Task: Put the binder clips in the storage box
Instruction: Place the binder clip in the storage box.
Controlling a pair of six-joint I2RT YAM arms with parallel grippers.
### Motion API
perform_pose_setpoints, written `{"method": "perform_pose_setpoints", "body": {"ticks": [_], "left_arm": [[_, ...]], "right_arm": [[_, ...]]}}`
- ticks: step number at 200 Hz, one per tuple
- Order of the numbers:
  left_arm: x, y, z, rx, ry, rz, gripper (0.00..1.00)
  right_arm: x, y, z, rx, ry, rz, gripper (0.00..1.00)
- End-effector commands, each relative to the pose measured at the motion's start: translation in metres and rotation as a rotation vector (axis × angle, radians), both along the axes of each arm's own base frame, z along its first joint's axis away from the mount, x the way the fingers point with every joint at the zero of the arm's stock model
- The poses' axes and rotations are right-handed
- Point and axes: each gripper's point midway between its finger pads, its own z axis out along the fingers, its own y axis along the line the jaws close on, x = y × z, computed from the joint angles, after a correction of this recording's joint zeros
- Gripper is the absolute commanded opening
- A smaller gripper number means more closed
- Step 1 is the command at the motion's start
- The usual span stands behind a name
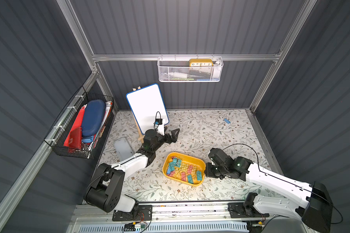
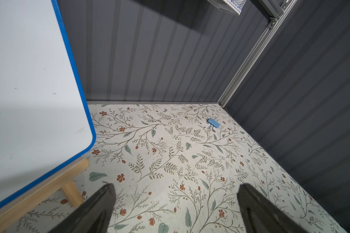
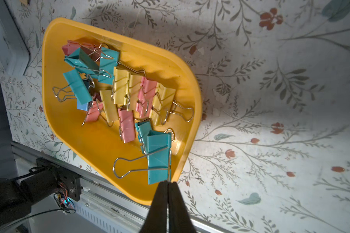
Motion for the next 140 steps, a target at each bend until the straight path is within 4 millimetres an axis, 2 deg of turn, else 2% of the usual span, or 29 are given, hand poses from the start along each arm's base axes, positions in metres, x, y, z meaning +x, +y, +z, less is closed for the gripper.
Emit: {"method": "perform_pose_setpoints", "body": {"ticks": [1, 15, 32, 46, 54, 56, 77, 94, 108, 121, 140], "left_arm": [[-0.004, 0.001, 0.008, 0.006, -0.041, -0.011, 0.99], [-0.005, 0.002, 0.008, 0.005, -0.042, -0.010, 0.99], [-0.005, 0.003, 0.009, 0.004, -0.044, -0.004, 0.99], [-0.005, 0.004, 0.009, 0.004, -0.045, 0.001, 0.99], [-0.005, 0.004, 0.010, 0.002, -0.047, 0.004, 0.99], [-0.006, 0.004, 0.010, 0.001, -0.048, 0.004, 0.99], [-0.005, 0.005, 0.009, -0.001, -0.047, 0.010, 0.99], [-0.006, 0.006, 0.007, -0.006, -0.041, 0.012, 0.99], [-0.007, 0.006, 0.002, -0.004, -0.028, 0.012, 0.99], [-0.006, 0.005, 0.001, -0.006, -0.022, 0.010, 0.99], [-0.006, 0.006, 0.006, -0.011, -0.034, 0.010, 0.99]], "right_arm": [[0.011, 0.001, 0.008, -0.005, -0.060, -0.022, 0.27], [0.025, -0.001, 0.022, -0.014, -0.141, -0.048, 0.34], [0.053, -0.001, 0.047, -0.035, -0.287, -0.090, 0.36], [0.083, 0.003, 0.071, -0.054, -0.418, -0.139, 0.37], [0.102, 0.009, 0.093, -0.054, -0.511, -0.168, 0.39], [0.108, 0.011, 0.089, -0.080, -0.515, -0.167, 0.39], [0.161, 0.018, 0.115, -0.235, -0.647, -0.254, 0.40], [0.205, 0.028, 0.119, -0.332, -0.665, -0.258, 0.41], [0.244, 0.020, 0.118, -0.397, -0.647, -0.312, 0.42], [0.276, 0.007, 0.106, -0.414, -0.591, -0.373, 0.42], [0.318, -0.013, 0.081, -0.288, -0.490, -0.491, 0.43]]}}
